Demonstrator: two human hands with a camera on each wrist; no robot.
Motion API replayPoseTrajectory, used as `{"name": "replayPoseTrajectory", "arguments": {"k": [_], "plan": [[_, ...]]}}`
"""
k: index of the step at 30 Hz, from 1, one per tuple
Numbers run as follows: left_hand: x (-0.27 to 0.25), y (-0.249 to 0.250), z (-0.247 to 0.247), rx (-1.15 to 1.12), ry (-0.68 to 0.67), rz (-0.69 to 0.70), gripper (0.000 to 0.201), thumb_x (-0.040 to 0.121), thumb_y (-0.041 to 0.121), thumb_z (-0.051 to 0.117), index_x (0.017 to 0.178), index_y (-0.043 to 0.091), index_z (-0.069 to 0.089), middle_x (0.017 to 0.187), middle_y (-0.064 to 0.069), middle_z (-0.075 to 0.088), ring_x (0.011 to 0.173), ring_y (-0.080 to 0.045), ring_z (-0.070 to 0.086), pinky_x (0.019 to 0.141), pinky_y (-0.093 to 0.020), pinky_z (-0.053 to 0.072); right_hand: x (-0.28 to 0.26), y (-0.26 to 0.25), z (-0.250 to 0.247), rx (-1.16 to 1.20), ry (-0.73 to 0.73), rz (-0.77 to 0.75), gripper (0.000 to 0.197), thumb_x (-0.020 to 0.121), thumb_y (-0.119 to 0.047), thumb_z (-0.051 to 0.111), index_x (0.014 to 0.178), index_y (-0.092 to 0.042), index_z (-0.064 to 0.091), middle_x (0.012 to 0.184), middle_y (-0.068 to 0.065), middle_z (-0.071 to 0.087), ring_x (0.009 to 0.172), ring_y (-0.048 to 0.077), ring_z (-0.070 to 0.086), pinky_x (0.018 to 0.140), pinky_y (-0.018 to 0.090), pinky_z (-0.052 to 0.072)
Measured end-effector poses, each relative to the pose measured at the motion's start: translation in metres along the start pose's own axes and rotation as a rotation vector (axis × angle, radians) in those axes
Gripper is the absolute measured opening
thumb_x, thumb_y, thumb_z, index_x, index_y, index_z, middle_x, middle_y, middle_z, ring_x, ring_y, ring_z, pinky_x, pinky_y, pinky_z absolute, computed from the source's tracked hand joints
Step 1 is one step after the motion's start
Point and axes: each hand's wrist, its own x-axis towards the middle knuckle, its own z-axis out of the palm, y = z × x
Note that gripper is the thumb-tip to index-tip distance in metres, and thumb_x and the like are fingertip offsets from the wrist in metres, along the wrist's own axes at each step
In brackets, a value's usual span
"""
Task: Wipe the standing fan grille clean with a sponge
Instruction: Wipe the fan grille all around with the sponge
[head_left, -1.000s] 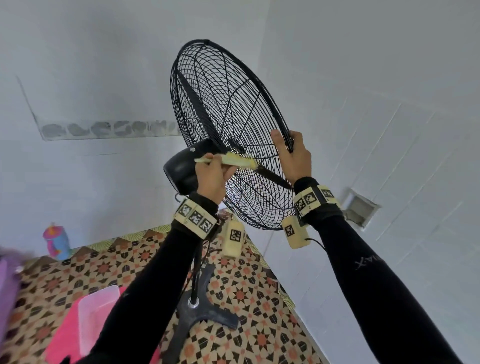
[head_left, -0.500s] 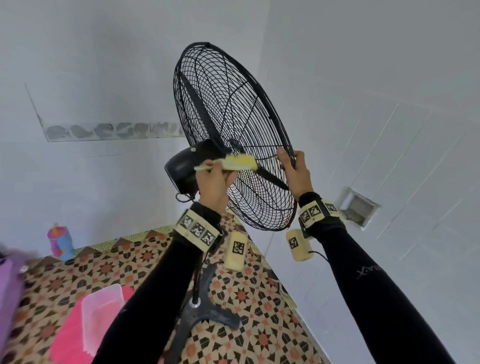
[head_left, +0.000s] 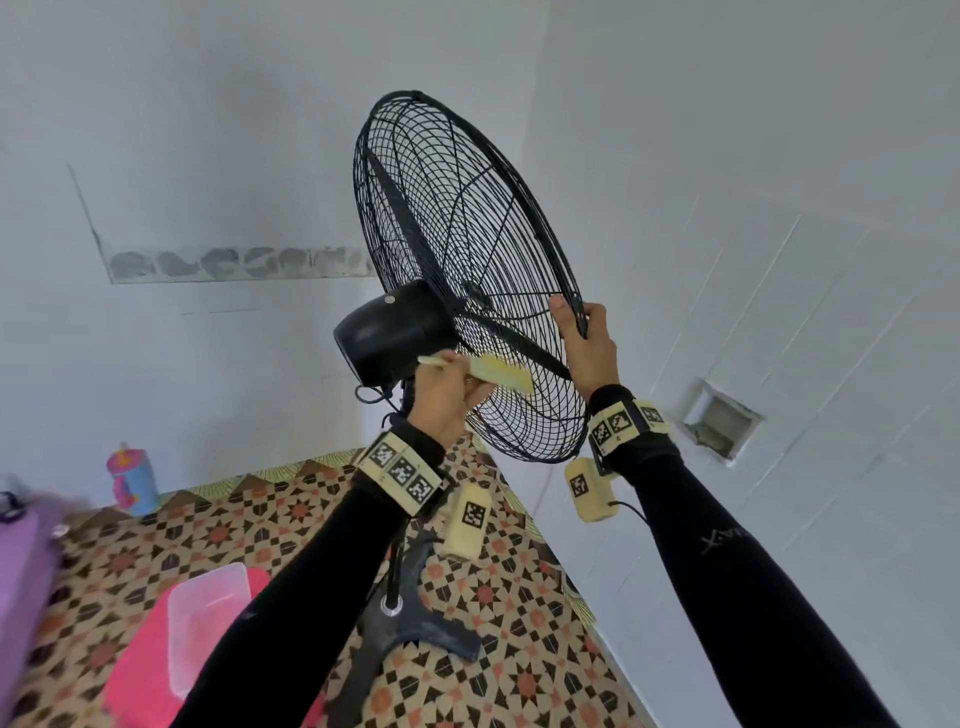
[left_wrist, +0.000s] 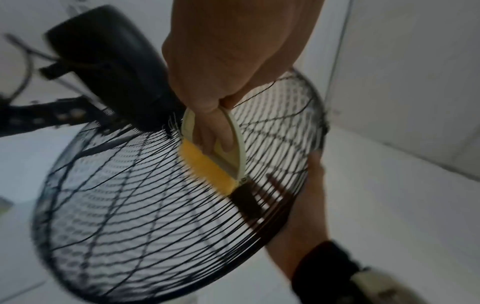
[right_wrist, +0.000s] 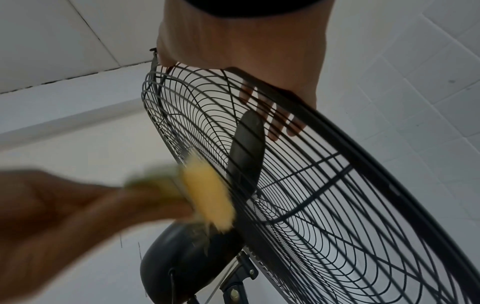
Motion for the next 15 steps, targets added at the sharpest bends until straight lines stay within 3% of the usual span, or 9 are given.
{"name": "replayPoseTrajectory", "arguments": {"k": [3, 7, 9, 12, 15], "plan": [[0.001, -0.002, 0.000, -0.039, -0.012, -0.008, 0.007, 0.109, 0.004, 0.045, 0.105, 0.005, 0.051, 0.126, -0.027, 0.068, 0.107, -0.031, 0.073, 0.089, -0.038, 0.063, 0.000, 0.001, -0.001, -0.010, -0.004, 0.006, 0.059, 0.093, -0.068, 0.052, 0.124, -0.019, 0.048, 0.099, -0.010, 0.060, 0.088, 0.002, 0.055, 0.070, 0.018, 0.038], [0.014, 0.037, 0.000, -0.253, 0.026, 0.030, 0.011, 0.109, 0.002, 0.045, 0.102, 0.009, 0.047, 0.104, -0.016, 0.068, 0.102, -0.030, 0.072, 0.099, -0.046, 0.059, 0.002, 0.002, 0.001, -0.010, 0.013, 0.016, 0.057, 0.094, -0.066, 0.052, 0.121, -0.017, 0.048, 0.094, -0.008, 0.060, 0.083, 0.003, 0.055, 0.068, 0.018, 0.038], [0.014, 0.032, -0.001, -0.237, 0.038, 0.014, 0.009, 0.110, 0.003, 0.044, 0.103, 0.010, 0.047, 0.108, -0.018, 0.069, 0.104, -0.030, 0.072, 0.094, -0.043, 0.061, 0.002, 0.000, 0.002, -0.014, 0.023, 0.011, 0.057, 0.094, -0.067, 0.052, 0.120, -0.016, 0.048, 0.093, -0.007, 0.060, 0.082, 0.004, 0.055, 0.067, 0.018, 0.038], [0.006, -0.002, -0.005, -0.042, -0.008, -0.038, 0.009, 0.110, 0.005, 0.045, 0.102, 0.006, 0.050, 0.125, -0.028, 0.068, 0.100, -0.028, 0.075, 0.084, -0.036, 0.065, 0.002, 0.000, 0.003, -0.007, 0.027, -0.001, 0.058, 0.093, -0.068, 0.052, 0.119, -0.017, 0.049, 0.093, -0.007, 0.060, 0.082, 0.004, 0.055, 0.067, 0.019, 0.039], [0.001, -0.002, -0.004, -0.054, -0.001, 0.065, 0.018, 0.110, 0.004, 0.045, 0.093, 0.011, 0.048, 0.124, -0.029, 0.067, 0.092, -0.023, 0.076, 0.084, -0.038, 0.064, -0.002, 0.003, 0.000, -0.011, 0.005, -0.005, 0.058, 0.093, -0.069, 0.052, 0.121, -0.018, 0.048, 0.097, -0.008, 0.061, 0.085, 0.003, 0.056, 0.068, 0.019, 0.039]]}}
